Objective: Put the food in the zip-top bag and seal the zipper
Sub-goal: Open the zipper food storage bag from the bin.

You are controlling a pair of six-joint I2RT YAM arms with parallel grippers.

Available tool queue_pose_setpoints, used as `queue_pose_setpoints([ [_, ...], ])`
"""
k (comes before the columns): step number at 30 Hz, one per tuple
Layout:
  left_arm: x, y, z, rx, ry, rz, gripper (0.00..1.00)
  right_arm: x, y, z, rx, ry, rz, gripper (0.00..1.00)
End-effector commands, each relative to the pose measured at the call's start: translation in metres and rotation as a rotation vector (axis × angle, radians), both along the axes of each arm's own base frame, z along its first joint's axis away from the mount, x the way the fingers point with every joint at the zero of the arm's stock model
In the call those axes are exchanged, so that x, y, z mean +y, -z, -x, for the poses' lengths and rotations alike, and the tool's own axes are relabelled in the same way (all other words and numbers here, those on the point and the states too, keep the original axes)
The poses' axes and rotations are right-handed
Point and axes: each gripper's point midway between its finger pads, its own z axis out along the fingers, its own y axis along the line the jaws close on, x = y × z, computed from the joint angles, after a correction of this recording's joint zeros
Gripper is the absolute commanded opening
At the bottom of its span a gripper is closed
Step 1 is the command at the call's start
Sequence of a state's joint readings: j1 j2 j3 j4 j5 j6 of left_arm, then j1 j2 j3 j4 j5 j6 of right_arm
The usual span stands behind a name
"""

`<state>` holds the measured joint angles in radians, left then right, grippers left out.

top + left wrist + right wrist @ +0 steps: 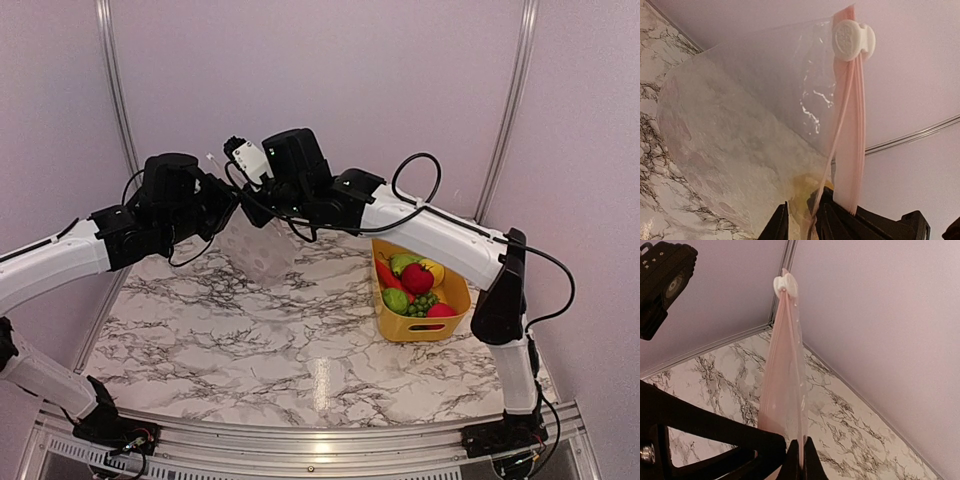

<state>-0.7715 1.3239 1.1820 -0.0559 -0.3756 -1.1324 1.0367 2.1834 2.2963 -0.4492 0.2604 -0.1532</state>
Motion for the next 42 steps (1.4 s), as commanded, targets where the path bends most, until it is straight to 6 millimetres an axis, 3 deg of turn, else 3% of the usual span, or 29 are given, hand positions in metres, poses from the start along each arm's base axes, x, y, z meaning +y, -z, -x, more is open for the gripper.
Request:
queue_pose_setpoints([
  [1,-0.008,0.011,-0.004,0.057,0.007,-0.023,0.27,-0.003,-0.026,0.007,-0.04,0.001,-0.036,0.0],
  [4,-0.009,0.028,-0.009,0.111,-0.016,-0.053,0.33,-0.005,-0.028,0.007,-0.043,0.009,-0.039,0.0],
  [9,0.006,0.05,-0.011,0.187,-0.107,-0.092,0.31,-0.012,-0.035,0.003,-0.055,0.049,-0.049,0.0],
  [17,0.029,0.035,0.001,0.133,-0.136,-0.125,0.23,-0.039,-0.021,-0.024,-0.073,0.169,0.004,0.0],
  [21,0.04,0.042,0.01,0.145,-0.147,-0.155,0.16,-0.052,-0.021,-0.037,-0.077,0.215,0.007,0.0],
  [25,0.042,0.054,0.015,0.158,-0.135,-0.153,0.13,-0.051,-0.023,-0.037,-0.068,0.202,-0.007,0.0],
  [28,0.03,0.057,0.013,0.147,-0.083,-0.132,0.14,-0.046,-0.024,-0.029,-0.044,0.16,-0.023,0.0],
  [30,0.018,0.05,0.01,0.116,-0.036,-0.101,0.19,-0.043,-0.022,-0.027,-0.036,0.148,-0.024,0.0],
  [33,-0.005,0.015,0.005,-0.025,0.058,-0.023,0.32,-0.04,-0.022,-0.024,-0.022,0.135,-0.036,0.0],
  [36,-0.009,-0.003,0.003,-0.084,0.065,0.015,0.44,-0.036,-0.022,-0.021,-0.01,0.113,-0.047,0.0],
  [42,-0.019,-0.011,-0.008,-0.099,0.068,0.004,0.52,-0.031,-0.02,-0.015,-0.007,0.09,-0.04,0.0],
])
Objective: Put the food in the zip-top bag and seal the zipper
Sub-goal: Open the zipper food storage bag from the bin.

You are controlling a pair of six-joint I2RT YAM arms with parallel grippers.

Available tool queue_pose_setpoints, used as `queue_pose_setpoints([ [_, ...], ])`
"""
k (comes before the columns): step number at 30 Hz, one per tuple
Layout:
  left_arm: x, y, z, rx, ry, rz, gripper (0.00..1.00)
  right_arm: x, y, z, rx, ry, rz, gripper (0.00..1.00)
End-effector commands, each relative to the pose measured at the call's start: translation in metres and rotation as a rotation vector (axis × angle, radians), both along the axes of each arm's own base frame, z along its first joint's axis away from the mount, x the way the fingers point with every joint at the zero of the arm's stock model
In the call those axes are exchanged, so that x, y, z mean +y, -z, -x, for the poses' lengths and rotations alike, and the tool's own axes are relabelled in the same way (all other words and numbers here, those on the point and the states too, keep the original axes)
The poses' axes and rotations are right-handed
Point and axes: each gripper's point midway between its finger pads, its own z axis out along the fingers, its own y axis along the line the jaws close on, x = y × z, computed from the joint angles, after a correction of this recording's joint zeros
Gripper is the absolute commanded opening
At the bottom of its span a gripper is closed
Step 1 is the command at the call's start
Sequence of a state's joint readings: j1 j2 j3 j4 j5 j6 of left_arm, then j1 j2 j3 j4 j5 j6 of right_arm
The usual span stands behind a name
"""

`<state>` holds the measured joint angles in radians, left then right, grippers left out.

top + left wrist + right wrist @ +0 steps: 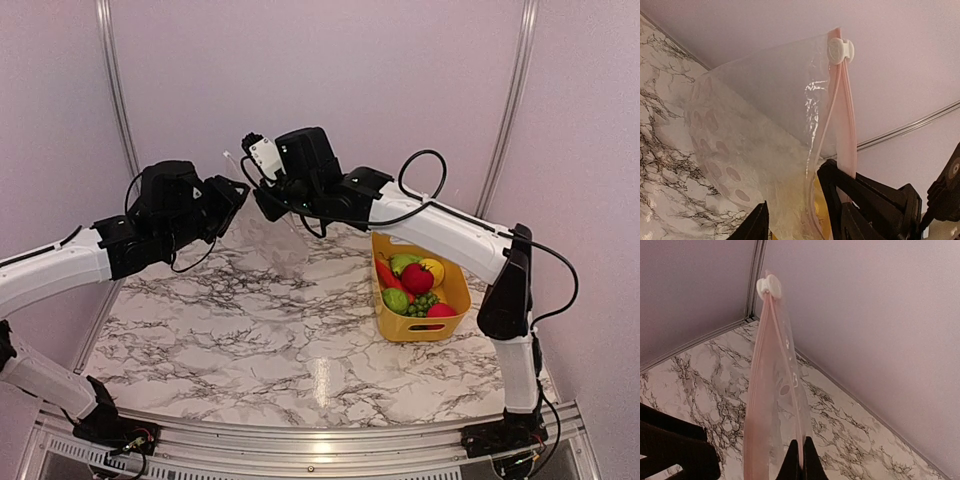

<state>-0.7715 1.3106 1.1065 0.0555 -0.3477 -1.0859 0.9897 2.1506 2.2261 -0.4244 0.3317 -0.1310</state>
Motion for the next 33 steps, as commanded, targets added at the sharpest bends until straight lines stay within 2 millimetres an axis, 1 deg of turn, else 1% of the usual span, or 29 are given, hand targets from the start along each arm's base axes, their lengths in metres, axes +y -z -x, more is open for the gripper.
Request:
queue_pose_setpoints([
  [1,-0.017,-0.015,-0.012,-0.043,0.033,0.001,0.52,0.002,-0.027,0.016,-0.01,-0.038,-0.05,0.0],
  [2,-0.019,-0.012,-0.015,-0.025,0.027,-0.003,0.51,0.003,-0.027,0.018,-0.009,-0.044,-0.05,0.0],
  [5,-0.014,0.011,-0.02,0.087,-0.035,-0.05,0.44,0.004,-0.031,0.021,-0.01,-0.05,-0.059,0.0],
  [7,-0.011,0.02,-0.023,0.127,-0.065,-0.054,0.39,0.004,-0.034,0.022,-0.011,-0.049,-0.067,0.0],
  [12,-0.011,0.036,-0.027,0.178,-0.082,-0.061,0.34,0.003,-0.037,0.025,-0.014,-0.056,-0.07,0.0],
  [14,-0.01,0.042,-0.027,0.195,-0.08,-0.065,0.24,0.001,-0.037,0.022,-0.021,-0.042,-0.064,0.0],
  [16,-0.011,0.037,-0.027,0.176,-0.065,-0.059,0.14,-0.006,-0.035,0.015,-0.035,-0.003,-0.049,0.0],
  [18,-0.011,0.029,-0.026,0.146,-0.047,-0.068,0.09,-0.014,-0.033,0.005,-0.035,0.028,-0.044,0.0],
  [21,-0.001,0.025,-0.02,0.123,-0.055,-0.105,0.01,-0.024,-0.029,-0.005,-0.031,0.049,-0.031,0.0],
  [24,0.008,0.023,-0.015,0.1,-0.062,-0.129,0.0,-0.024,-0.025,-0.006,-0.025,0.04,-0.021,0.0],
  [27,0.009,0.017,-0.011,0.069,-0.039,-0.139,0.0,-0.025,-0.021,-0.007,-0.026,0.049,-0.009,0.0],
  [30,0.011,0.013,-0.007,0.059,-0.018,-0.155,0.0,-0.031,-0.023,-0.014,-0.039,0.077,-0.003,0.0],
  [33,0.014,0.014,-0.004,0.065,-0.002,-0.168,0.0,-0.039,-0.025,-0.02,-0.044,0.092,-0.003,0.0],
])
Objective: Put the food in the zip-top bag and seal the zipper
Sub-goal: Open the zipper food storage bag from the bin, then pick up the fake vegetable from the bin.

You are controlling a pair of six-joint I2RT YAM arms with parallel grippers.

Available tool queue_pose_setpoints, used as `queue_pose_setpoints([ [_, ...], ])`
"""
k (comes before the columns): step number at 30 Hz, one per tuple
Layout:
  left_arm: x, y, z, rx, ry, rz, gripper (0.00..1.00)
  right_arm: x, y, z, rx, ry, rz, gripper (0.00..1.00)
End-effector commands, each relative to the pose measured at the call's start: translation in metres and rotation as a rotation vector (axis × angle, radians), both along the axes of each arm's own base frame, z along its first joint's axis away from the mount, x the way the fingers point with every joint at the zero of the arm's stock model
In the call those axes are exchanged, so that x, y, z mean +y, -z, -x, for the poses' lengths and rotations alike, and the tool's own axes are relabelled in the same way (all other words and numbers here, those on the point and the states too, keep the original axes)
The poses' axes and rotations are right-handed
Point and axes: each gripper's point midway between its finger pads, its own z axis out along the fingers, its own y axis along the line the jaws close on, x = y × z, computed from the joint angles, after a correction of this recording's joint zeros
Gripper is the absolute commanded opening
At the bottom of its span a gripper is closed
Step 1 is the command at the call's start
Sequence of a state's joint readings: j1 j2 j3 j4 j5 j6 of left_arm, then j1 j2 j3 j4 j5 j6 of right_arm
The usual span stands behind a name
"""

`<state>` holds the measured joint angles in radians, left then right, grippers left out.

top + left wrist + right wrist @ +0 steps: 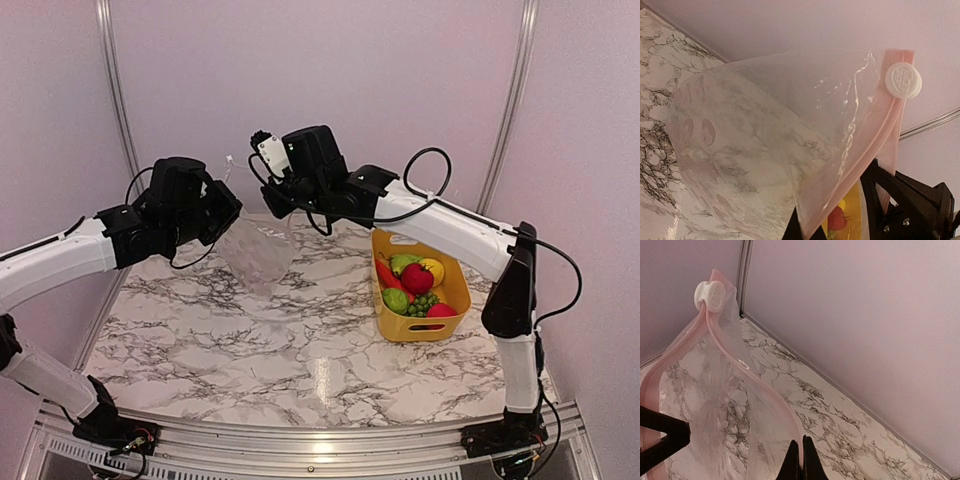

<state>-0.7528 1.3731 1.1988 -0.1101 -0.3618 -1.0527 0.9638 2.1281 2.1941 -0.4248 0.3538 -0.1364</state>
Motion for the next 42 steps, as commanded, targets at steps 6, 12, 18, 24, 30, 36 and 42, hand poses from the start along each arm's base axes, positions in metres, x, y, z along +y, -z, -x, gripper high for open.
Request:
queue_pose_setpoints([
  [6,0.01,0.002,0.006,0.012,0.058,-0.078,0.0,-0.018,-0.02,0.002,-0.006,-0.04,-0.01,0.0],
  [12,0.008,0.005,0.0,0.048,0.108,-0.138,0.0,-0.006,-0.025,0.024,0.023,-0.19,-0.015,0.02],
  [18,0.014,0.007,-0.007,0.096,0.14,-0.231,0.0,0.011,-0.051,0.086,0.115,-0.531,-0.091,0.31],
  [24,0.047,-0.007,-0.007,0.143,0.157,-0.417,0.0,-0.042,-0.078,0.1,0.15,-0.605,-0.132,0.58],
  [30,0.069,-0.026,-0.001,0.18,0.24,-0.68,0.0,-0.142,-0.039,0.057,0.222,-0.472,-0.073,0.63],
  [36,0.056,0.017,0.004,0.3,0.366,-0.729,0.0,-0.234,0.037,0.03,0.315,-0.341,0.111,0.62],
  [42,0.021,0.069,0.0,0.423,0.471,-0.673,0.0,-0.284,0.112,0.035,0.45,-0.264,0.33,0.65],
])
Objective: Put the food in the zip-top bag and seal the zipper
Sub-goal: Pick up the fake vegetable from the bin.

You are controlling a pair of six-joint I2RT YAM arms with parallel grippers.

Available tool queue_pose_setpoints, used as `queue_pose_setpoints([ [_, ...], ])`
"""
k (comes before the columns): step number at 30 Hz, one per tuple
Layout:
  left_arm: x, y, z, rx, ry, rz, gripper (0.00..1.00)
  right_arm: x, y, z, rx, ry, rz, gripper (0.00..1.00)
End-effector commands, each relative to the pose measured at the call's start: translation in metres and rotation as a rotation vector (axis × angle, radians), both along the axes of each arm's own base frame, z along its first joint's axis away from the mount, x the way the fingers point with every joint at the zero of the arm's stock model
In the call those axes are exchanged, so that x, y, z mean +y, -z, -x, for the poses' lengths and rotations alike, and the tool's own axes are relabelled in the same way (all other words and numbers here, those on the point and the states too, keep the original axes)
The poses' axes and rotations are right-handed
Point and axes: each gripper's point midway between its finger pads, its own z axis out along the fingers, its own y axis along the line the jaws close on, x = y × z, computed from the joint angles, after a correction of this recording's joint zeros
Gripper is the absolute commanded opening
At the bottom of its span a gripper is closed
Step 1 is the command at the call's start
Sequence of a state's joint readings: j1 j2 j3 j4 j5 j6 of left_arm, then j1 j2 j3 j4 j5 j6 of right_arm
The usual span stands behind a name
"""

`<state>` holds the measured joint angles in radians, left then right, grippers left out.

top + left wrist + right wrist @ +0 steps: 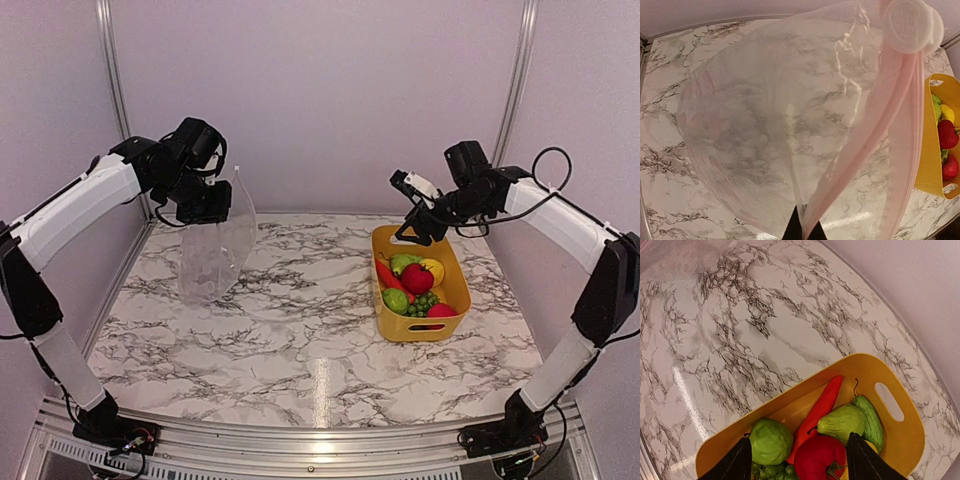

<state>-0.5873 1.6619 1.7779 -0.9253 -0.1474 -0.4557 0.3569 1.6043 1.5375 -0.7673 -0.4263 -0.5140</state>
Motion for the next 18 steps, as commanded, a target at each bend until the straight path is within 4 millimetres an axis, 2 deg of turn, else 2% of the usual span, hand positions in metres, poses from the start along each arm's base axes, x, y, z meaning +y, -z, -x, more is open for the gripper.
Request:
queue_pose_setpoints([
  [1,-0.019,0.044,0.011,0.153,0.06,-0.009,0.0,-0.031,0.04,0.014,0.05,-0.02,0.181,0.69],
  [4,-0.032,0.055,0.009,0.179,0.079,0.029,0.0,-0.041,0.058,0.014,0.102,0.026,0.21,0.73],
  [8,-0.048,0.062,0.009,0.204,0.11,0.086,0.0,-0.053,0.076,0.004,0.169,0.102,0.222,0.77],
  [12,-0.059,0.065,0.009,0.212,0.123,0.131,0.0,-0.068,0.091,-0.005,0.235,0.128,0.199,0.79],
  [18,-0.067,0.06,0.009,0.195,0.131,0.177,0.02,-0.081,0.117,-0.003,0.372,0.137,0.168,0.9],
])
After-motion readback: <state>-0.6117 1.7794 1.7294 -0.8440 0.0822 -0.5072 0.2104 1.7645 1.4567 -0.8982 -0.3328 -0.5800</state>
